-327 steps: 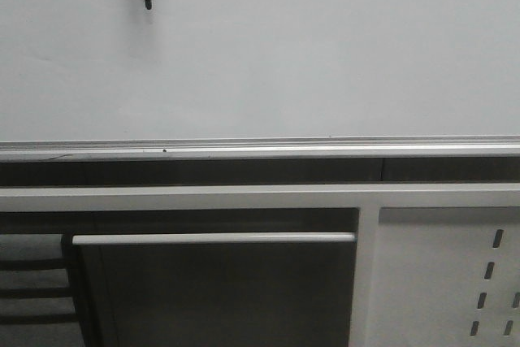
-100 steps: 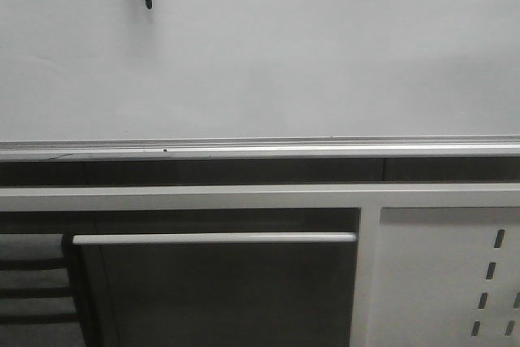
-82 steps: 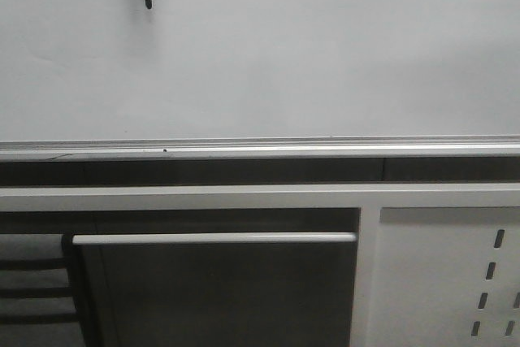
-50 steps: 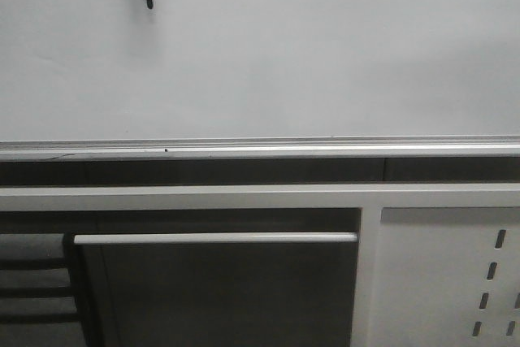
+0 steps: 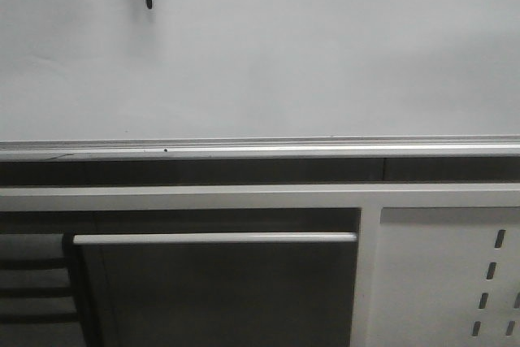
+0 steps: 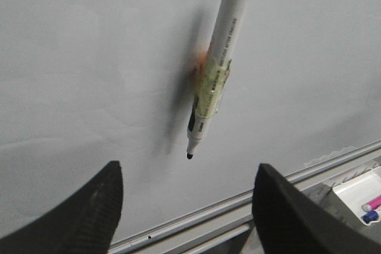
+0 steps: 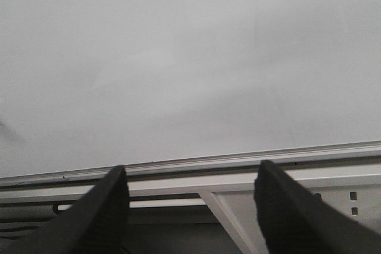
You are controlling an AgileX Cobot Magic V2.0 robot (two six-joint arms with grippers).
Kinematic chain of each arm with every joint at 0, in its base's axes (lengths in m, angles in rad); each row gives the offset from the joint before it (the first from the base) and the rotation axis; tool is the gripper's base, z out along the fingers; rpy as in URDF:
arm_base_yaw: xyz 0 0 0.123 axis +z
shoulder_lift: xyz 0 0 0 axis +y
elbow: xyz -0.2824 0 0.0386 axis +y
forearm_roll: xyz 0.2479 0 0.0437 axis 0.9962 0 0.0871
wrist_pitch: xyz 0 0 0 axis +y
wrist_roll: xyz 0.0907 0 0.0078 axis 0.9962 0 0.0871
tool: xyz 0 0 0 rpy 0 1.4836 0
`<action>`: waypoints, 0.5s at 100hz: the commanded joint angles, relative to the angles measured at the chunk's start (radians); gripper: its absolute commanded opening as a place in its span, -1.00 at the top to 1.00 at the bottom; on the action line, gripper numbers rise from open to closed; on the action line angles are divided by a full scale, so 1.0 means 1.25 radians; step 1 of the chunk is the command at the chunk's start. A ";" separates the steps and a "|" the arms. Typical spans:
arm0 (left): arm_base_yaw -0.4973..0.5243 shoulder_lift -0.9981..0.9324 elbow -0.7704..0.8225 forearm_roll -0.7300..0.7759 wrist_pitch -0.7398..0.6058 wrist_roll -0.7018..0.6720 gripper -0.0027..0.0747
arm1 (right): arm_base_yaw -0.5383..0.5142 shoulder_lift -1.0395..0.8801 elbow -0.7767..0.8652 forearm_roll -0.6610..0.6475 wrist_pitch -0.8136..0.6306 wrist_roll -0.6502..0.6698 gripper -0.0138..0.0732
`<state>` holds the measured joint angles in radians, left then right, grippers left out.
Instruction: Write number 1 on whiteboard
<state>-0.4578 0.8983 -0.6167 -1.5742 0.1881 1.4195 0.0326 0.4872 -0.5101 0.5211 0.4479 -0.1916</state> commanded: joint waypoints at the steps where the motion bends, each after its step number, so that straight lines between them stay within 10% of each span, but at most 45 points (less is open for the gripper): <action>1: -0.072 0.021 -0.052 -0.023 -0.095 0.011 -0.15 | -0.006 0.010 -0.030 0.014 -0.061 -0.011 -0.27; 50: -0.146 0.184 -0.186 -0.008 -0.165 0.020 -0.04 | -0.006 0.010 -0.030 0.014 -0.061 -0.011 -0.27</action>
<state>-0.6352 1.1185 -0.7921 -1.5824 -0.0196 1.4419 0.0326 0.4872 -0.5101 0.5226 0.4455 -0.1924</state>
